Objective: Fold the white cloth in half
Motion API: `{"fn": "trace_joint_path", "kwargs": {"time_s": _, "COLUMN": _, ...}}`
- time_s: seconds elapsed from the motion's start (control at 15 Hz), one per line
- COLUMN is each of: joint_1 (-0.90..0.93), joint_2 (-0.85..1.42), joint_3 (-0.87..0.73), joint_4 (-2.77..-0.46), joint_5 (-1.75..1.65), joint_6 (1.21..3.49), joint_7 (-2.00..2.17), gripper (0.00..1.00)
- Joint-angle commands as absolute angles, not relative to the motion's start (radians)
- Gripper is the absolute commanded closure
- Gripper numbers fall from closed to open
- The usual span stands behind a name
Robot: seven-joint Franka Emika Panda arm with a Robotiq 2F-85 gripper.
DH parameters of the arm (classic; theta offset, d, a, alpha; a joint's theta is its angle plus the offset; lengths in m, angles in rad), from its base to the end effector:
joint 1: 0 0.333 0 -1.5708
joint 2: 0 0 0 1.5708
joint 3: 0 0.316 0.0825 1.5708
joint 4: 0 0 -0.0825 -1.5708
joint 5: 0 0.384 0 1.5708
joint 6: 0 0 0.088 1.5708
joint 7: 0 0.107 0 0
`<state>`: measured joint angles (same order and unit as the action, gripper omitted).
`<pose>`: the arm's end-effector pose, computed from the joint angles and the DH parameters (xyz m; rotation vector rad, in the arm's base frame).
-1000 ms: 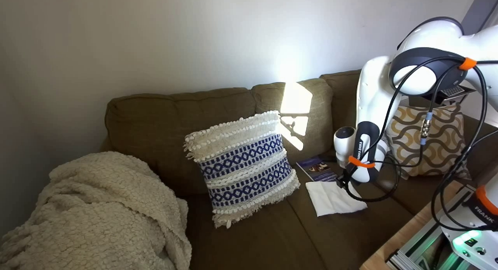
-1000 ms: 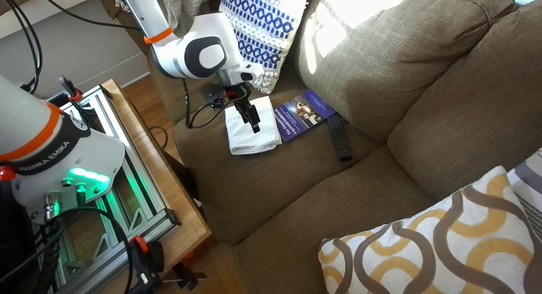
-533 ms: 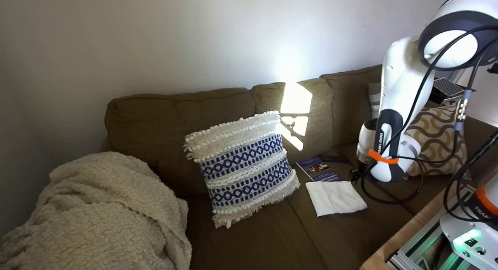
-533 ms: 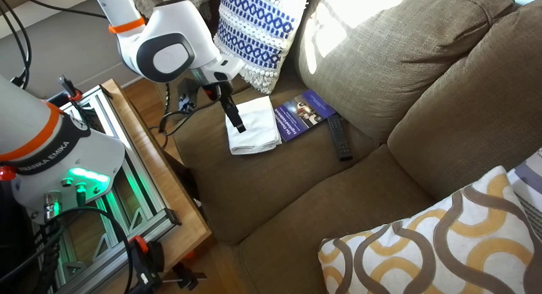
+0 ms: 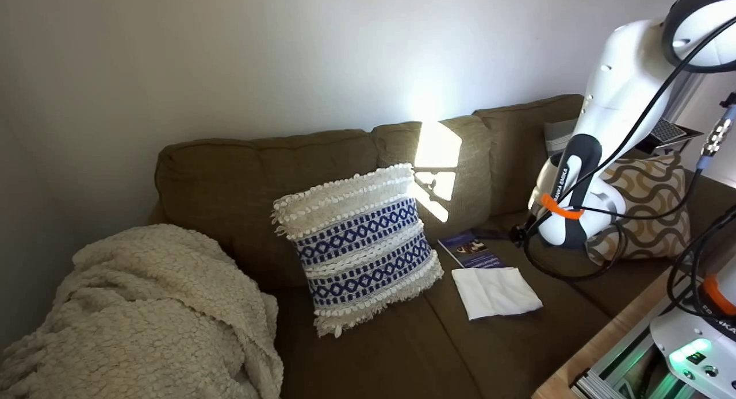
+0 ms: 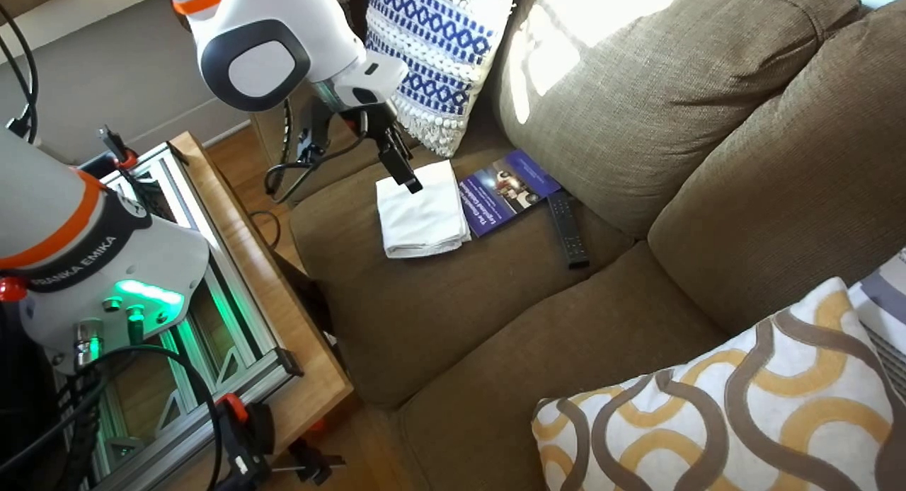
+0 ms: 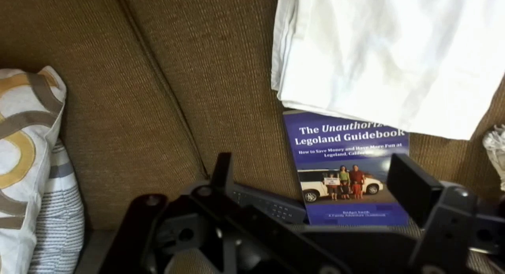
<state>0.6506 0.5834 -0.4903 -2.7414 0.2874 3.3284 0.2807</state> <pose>0.3661 -0.0131 0.0889 2.8232 -0.4648 0.2453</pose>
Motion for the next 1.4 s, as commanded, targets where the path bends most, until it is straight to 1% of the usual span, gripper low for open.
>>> {"fn": "trace_joint_path", "kwargs": {"time_s": 0.0, "joint_1": 0.685, "joint_2": 0.464, "joint_3": -0.549, "joint_4": -2.744, "joint_5": 0.323, "joint_6": 3.207, "joint_7": 0.2, "gripper": 0.0}}
{"fn": "trace_joint_path", "kwargs": {"time_s": 0.13, "joint_1": 0.706, "joint_2": 0.359, "joint_3": -0.593, "joint_4": -2.799, "joint_5": 0.297, "joint_6": 3.14, "joint_7": 0.194, "gripper": 0.0}}
{"fn": "trace_joint_path", "kwargs": {"time_s": 0.2, "joint_1": 0.69, "joint_2": 0.357, "joint_3": -0.602, "joint_4": -2.743, "joint_5": 0.276, "joint_6": 3.067, "joint_7": 0.204, "gripper": 0.0}}
{"fn": "trace_joint_path", "kwargs": {"time_s": 0.27, "joint_1": 0.72, "joint_2": 0.331, "joint_3": -0.633, "joint_4": -2.742, "joint_5": 0.318, "joint_6": 3.015, "joint_7": 0.171, "gripper": 0.0}}
{"fn": "trace_joint_path", "kwargs": {"time_s": 0.33, "joint_1": 0.765, "joint_2": 0.252, "joint_3": -0.697, "joint_4": -2.822, "joint_5": 0.273, "joint_6": 3.0, "joint_7": 0.194, "gripper": 0.0}}
{"fn": "trace_joint_path", "kwargs": {"time_s": 0.47, "joint_1": 0.792, "joint_2": 0.26, "joint_3": -0.754, "joint_4": -2.747, "joint_5": 0.278, "joint_6": 2.883, "joint_7": 0.192, "gripper": 0.0}}
{"fn": "trace_joint_path", "kwargs": {"time_s": 0.6, "joint_1": 0.829, "joint_2": 0.203, "joint_3": -0.828, "joint_4": -2.745, "joint_5": 0.235, "joint_6": 2.782, "joint_7": 0.198, "gripper": 0.0}}
{"fn": "trace_joint_path", "kwargs": {"time_s": 0.67, "joint_1": 0.863, "joint_2": 0.162, "joint_3": -0.877, "joint_4": -2.786, "joint_5": 0.187, "joint_6": 2.772, "joint_7": 0.236, "gripper": 0.0}}
{"fn": "trace_joint_path", "kwargs": {"time_s": 0.8, "joint_1": 0.897, "joint_2": 0.135, "joint_3": -0.94, "joint_4": -2.773, "joint_5": 0.127, "joint_6": 2.71, "joint_7": 0.267, "gripper": 0.0}}
{"fn": "trace_joint_path", "kwargs": {"time_s": 0.93, "joint_1": 0.918, "joint_2": 0.112, "joint_3": -0.98, "joint_4": -2.744, "joint_5": 0.081, "joint_6": 2.655, "joint_7": 0.285, "gripper": 0.0}}
{"fn": "trace_joint_path", "kwargs": {"time_s": 1.0, "joint_1": 0.885, "joint_2": 0.178, "joint_3": -0.924, "joint_4": -2.74, "joint_5": 0.138, "joint_6": 2.706, "joint_7": 0.251, "gripper": 0.0}}
{"fn": "trace_joint_path", "kwargs": {"time_s": 1.33, "joint_1": 0.905, "joint_2": 0.145, "joint_3": -0.955, "joint_4": -2.734, "joint_5": 0.111, "joint_6": 2.68, "joint_7": 0.262, "gripper": 0.0}}
